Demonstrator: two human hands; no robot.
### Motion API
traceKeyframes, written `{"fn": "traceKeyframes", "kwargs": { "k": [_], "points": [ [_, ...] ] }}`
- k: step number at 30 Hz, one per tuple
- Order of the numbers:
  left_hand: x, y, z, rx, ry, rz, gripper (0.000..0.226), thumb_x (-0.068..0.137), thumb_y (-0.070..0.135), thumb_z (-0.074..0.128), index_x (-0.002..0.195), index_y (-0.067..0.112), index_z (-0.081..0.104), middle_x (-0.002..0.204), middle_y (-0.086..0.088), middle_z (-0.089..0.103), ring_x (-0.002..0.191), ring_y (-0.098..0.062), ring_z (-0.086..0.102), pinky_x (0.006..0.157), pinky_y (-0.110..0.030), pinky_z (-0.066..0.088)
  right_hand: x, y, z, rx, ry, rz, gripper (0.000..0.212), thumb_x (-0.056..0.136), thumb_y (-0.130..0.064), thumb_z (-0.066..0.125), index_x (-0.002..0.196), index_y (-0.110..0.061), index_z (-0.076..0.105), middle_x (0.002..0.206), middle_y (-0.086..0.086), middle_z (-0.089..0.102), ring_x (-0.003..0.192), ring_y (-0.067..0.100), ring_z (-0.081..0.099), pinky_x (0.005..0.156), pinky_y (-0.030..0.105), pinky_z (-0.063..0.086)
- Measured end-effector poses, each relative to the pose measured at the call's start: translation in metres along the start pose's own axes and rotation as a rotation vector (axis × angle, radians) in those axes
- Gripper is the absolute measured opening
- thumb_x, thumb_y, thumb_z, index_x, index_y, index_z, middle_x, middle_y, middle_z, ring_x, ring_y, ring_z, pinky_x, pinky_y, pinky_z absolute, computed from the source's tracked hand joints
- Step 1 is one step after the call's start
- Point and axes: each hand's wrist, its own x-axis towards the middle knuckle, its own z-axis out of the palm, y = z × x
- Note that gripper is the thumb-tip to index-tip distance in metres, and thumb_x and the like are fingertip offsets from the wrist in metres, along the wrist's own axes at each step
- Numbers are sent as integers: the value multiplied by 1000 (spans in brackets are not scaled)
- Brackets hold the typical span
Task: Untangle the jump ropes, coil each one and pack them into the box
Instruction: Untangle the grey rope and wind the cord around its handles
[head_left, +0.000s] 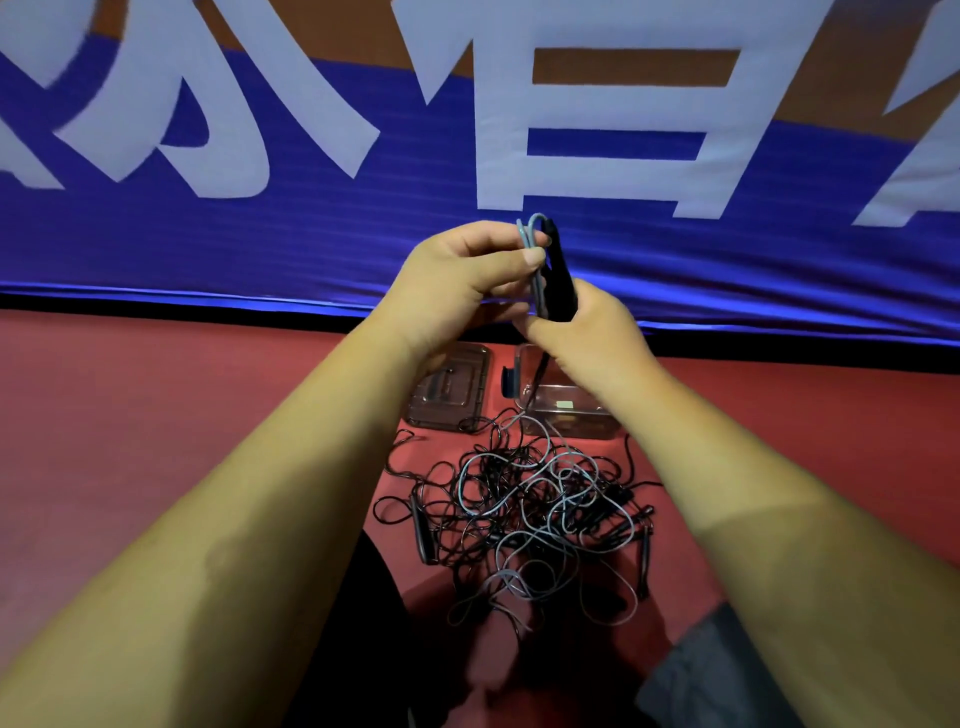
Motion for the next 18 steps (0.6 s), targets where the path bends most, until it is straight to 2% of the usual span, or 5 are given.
{"fn": "traceKeyframes", "kwargs": {
  "k": [4,6,9,14,18],
  "points": [
    [0,0,1,51,33,42,22,93,12,76,113,3,73,104,-30,70,88,-26,68,87,-43,61,0,-1,-4,-43,0,24,13,90,-38,78,85,-35,67,69,-18,64,59,-9,55,58,22,39],
    [1,0,1,76,52,56,24,92,12,77,111,-2,71,88,-24,69,80,-22,69,87,-44,61,0,-2,-5,-47,-1,25,12,93,-41,76,86,-35,68,69,-16,64,59,-6,56,56,23,40],
    [1,1,2,33,70,65,33,90,9,80,113,-7,64,92,-22,70,87,-28,73,94,-51,59,0,-5,-4,-59,-13,44,19,98,-45,69,84,-32,64,63,-12,62,62,7,59,58,29,41],
    [11,-6,3,-71,133,-83,9,102,7,61,107,7,54,98,-15,63,95,-30,67,88,-40,57,4,-2,-9,324,10,158,33,96,-52,68,84,-24,56,63,-2,53,55,26,50,46,35,38],
    [9,-34,0,337,-272,-379,21,102,8,59,122,3,65,103,-12,70,90,-20,66,80,-31,51,8,-3,-18,577,24,162,23,105,-31,65,92,-13,60,65,-1,52,66,26,55,40,30,36]
  ]
}}
